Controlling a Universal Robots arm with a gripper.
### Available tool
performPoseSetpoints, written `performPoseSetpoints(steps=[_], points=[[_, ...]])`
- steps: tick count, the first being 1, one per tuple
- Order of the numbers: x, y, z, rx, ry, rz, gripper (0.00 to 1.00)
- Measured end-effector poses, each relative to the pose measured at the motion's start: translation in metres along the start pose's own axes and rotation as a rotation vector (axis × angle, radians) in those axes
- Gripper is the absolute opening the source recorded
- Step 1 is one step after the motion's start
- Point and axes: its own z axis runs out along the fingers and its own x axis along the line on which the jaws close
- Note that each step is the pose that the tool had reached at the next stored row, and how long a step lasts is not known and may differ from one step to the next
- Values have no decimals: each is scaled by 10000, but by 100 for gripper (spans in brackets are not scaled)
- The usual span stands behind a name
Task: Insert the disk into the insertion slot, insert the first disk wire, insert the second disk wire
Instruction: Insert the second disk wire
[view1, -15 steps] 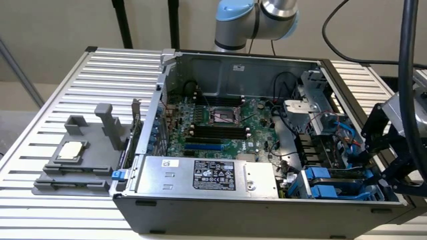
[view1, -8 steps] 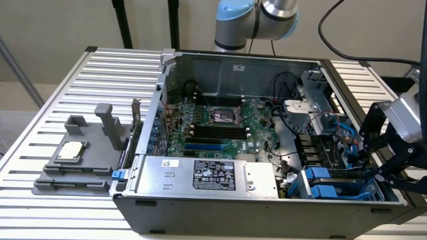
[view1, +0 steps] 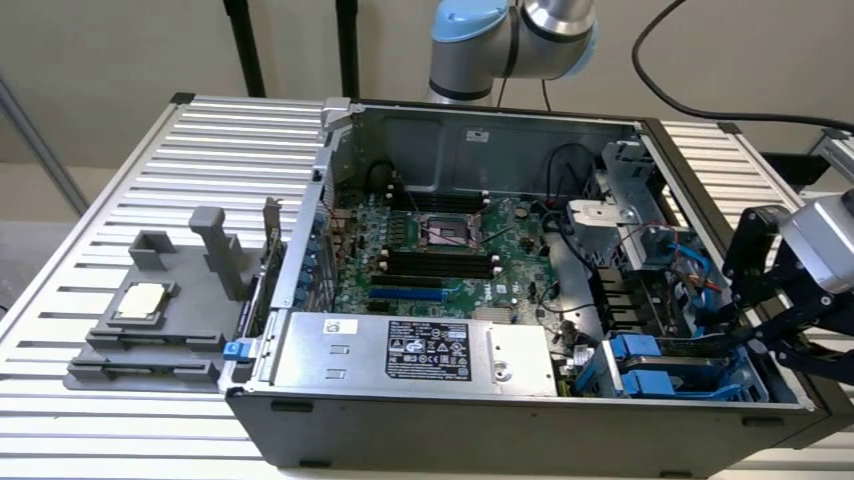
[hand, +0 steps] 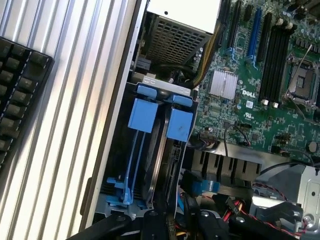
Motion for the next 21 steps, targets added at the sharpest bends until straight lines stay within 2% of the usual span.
performPoseSetpoints(steps=[4,5,6,8,12,14,19,21], points=[[4,-7,9,-30,-17,-283,29],[5,-9,11,-37,-21,-353,26],[6,-12,13,-43,-27,-420,20],[7,-16,15,-57,-43,-540,16],[4,-13,9,-71,-48,-617,16],[-5,13,-4,-74,-47,-628,16],[-42,158,-14,-75,-43,-628,16],[-49,191,-12,-83,-46,-624,16]])
